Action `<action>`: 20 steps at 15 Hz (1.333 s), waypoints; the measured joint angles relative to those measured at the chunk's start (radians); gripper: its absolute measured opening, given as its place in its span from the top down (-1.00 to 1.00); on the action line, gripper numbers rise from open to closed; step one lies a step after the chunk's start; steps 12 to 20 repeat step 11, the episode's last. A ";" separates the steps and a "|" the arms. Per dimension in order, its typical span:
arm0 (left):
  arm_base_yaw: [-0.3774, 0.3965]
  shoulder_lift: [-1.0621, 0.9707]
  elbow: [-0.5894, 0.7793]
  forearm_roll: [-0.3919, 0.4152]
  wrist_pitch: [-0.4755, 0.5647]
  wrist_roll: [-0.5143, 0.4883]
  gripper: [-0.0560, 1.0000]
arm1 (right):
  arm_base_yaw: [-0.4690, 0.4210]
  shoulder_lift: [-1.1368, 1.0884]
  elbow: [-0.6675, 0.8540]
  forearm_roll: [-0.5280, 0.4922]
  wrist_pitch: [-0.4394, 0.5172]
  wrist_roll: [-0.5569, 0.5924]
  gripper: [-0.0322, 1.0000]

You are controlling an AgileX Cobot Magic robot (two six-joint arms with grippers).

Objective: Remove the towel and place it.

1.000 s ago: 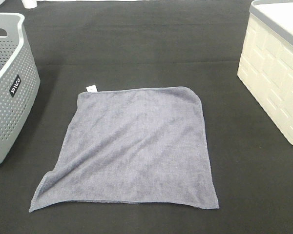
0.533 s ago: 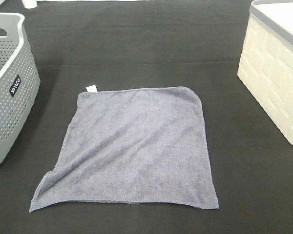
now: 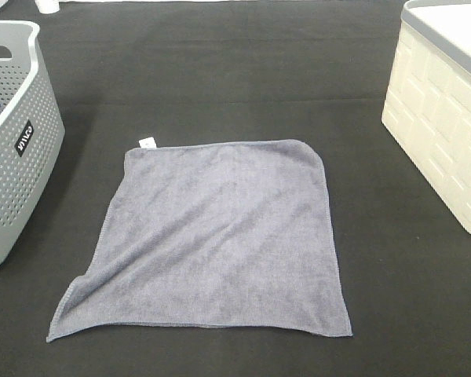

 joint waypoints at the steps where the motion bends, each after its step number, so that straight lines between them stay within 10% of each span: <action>1: 0.000 0.000 0.000 0.000 0.000 0.000 -0.38 | 0.000 0.000 0.000 0.000 0.000 0.000 -0.50; 9: 0.000 0.000 0.000 0.000 0.000 0.000 -0.38 | -0.175 0.000 0.000 -0.001 0.000 0.002 -0.50; 20: 0.000 0.000 0.000 0.000 0.000 0.000 -0.38 | -0.176 0.000 0.000 -0.002 0.000 0.003 -0.50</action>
